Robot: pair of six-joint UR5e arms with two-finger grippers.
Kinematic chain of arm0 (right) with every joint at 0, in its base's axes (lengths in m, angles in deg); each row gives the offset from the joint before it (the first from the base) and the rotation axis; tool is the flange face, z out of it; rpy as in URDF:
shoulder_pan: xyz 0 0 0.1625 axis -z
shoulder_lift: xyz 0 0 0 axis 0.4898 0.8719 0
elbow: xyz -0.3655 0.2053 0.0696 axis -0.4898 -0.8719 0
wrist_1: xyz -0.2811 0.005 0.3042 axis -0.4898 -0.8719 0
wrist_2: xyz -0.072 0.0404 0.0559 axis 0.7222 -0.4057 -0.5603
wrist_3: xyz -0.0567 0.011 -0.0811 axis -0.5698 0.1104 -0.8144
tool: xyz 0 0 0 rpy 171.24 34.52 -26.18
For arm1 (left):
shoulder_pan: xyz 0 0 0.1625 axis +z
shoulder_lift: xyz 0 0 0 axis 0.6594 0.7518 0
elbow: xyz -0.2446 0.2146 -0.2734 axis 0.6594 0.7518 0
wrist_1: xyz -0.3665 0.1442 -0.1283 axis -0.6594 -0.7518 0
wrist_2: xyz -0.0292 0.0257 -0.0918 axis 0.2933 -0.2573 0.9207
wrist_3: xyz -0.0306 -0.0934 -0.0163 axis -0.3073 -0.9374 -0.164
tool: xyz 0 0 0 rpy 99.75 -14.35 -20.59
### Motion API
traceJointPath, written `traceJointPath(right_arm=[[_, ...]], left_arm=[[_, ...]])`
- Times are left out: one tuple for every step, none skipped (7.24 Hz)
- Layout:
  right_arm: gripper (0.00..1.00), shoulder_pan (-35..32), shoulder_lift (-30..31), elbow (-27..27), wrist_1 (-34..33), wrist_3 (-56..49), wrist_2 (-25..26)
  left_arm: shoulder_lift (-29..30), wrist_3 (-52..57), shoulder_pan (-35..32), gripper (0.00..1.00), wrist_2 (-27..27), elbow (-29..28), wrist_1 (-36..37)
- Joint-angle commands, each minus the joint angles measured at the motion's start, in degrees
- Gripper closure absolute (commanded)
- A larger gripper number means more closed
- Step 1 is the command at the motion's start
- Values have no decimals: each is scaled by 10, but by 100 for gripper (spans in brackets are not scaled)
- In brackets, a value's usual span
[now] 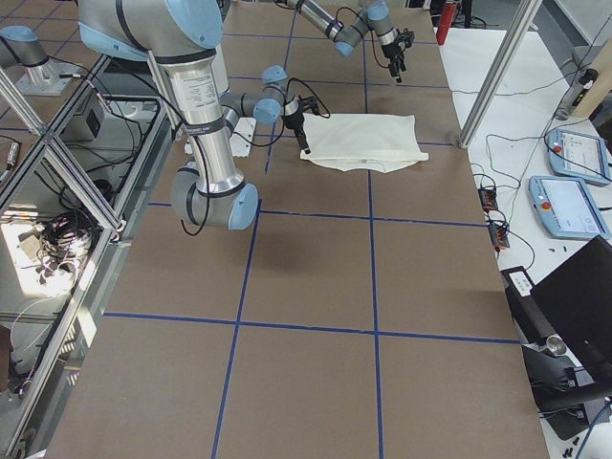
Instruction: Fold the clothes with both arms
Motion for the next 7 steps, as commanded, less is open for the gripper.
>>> traceJointPath(right_arm=[[59,25,-1,-4,-24,-69,44],[59,25,-1,-18,-20,-97,53],[59,25,-1,-22,-18,-99,54],[60,25,-2,-22,-17,-100,52],[60,25,-2,-22,-17,-100,52],[80,24,-4,-22,-16,-98,52],[100,24,-6,-22,-16,-90,52]], left_arm=[[0,-9,1,0,0,1,0],[-1,-9,1,0,0,1,0],[-1,-9,1,0,0,1,0],[-1,-8,1,0,0,1,0],[0,-9,1,0,0,1,0],[-1,-9,1,0,0,1,0],[0,-8,1,0,0,1,0]])
